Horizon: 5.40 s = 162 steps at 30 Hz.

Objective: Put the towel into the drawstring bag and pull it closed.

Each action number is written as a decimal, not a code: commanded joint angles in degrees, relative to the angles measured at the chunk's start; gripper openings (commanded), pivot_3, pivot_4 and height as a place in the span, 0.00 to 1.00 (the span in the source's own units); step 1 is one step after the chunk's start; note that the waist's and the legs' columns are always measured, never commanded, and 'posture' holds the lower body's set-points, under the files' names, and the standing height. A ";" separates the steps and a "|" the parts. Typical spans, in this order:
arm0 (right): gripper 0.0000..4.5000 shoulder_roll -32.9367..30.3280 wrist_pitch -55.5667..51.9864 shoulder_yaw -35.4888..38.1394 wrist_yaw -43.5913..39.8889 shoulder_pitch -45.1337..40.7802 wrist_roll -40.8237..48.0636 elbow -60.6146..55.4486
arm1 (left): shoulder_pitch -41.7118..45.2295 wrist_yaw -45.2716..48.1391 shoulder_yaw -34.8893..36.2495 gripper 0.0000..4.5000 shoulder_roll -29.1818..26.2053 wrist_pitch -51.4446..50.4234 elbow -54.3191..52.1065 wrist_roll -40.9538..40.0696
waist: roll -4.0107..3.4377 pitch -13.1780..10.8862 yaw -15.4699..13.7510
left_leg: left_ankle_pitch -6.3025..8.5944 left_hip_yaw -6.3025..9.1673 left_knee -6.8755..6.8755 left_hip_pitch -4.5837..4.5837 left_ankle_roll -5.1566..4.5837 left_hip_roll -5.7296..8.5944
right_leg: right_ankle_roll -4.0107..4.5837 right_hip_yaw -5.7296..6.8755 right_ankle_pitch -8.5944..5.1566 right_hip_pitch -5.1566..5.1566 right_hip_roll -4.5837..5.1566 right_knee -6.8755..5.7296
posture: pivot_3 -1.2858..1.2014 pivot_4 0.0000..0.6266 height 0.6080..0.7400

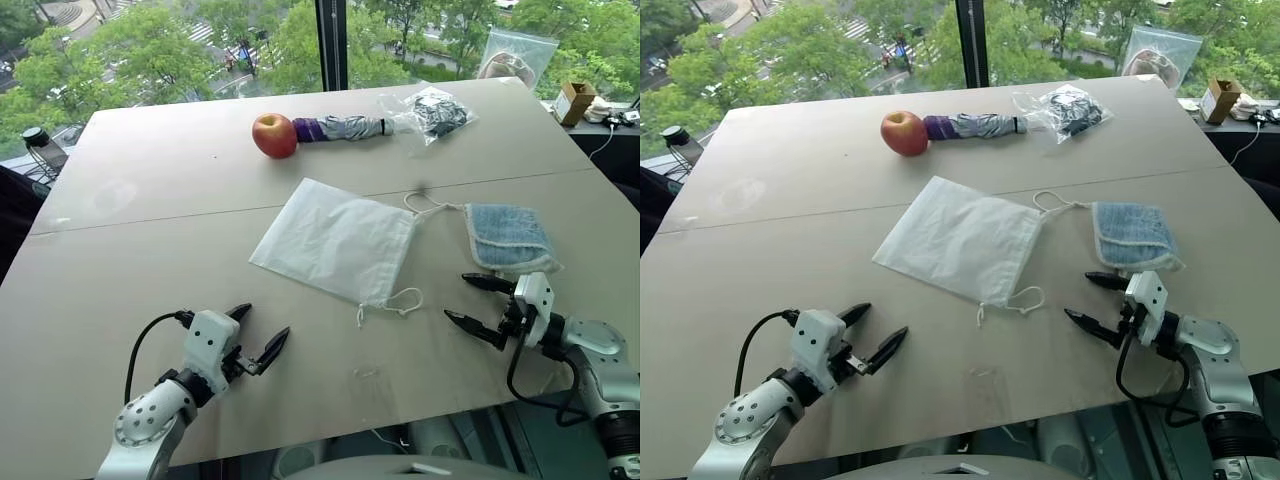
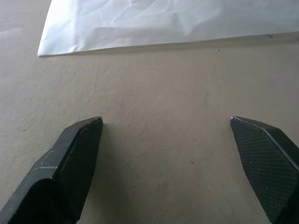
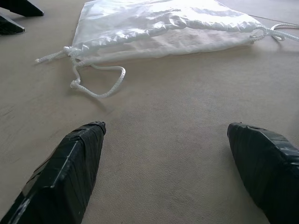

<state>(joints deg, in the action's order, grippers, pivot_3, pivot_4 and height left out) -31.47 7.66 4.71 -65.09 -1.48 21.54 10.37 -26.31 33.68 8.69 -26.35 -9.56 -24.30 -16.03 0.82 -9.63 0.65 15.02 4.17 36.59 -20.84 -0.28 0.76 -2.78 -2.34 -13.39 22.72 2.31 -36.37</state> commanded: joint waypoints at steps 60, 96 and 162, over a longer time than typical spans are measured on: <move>1.00 -2.95 -9.77 7.08 7.21 12.25 7.29 -20.46 | 42.18 -29.45 -41.13 0.99 26.01 -29.25 7.69 35.61 | 0.02 -0.07 -0.23 | 0.00 0.27 0.66 -0.36 0.00 0.16 | -0.35 0.10 0.13 0.02 -0.13 -0.37 | 0.52 0.24 1.00; 1.00 -3.20 -9.49 7.28 8.13 11.75 6.60 -20.14 | 44.60 -25.14 -40.76 0.54 29.59 -33.67 9.78 34.02 | 0.02 -0.07 -0.26 | 0.00 0.24 0.73 -0.39 -0.01 0.23 | -0.35 0.13 0.14 0.02 -0.14 -0.38 | 0.52 0.24 1.00; 1.00 6.84 -8.49 -8.38 -1.24 -15.89 3.59 -7.35 | 15.37 -25.73 -7.17 0.99 10.03 -7.86 -3.02 27.64 | -0.01 -0.06 0.13 | 0.01 0.19 0.66 -0.39 -0.03 0.08 | -0.11 0.46 0.28 0.08 0.14 -0.41 | 0.52 0.24 1.00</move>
<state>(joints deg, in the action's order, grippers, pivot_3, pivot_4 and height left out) -24.50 -1.35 -4.22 -65.87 -16.64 24.70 3.90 -11.56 9.94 1.15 -16.52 -16.74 -26.44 9.78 0.82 -9.69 0.78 15.03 4.41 37.21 -21.23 -0.31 0.85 -2.89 -1.82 -13.11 22.80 2.45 -36.79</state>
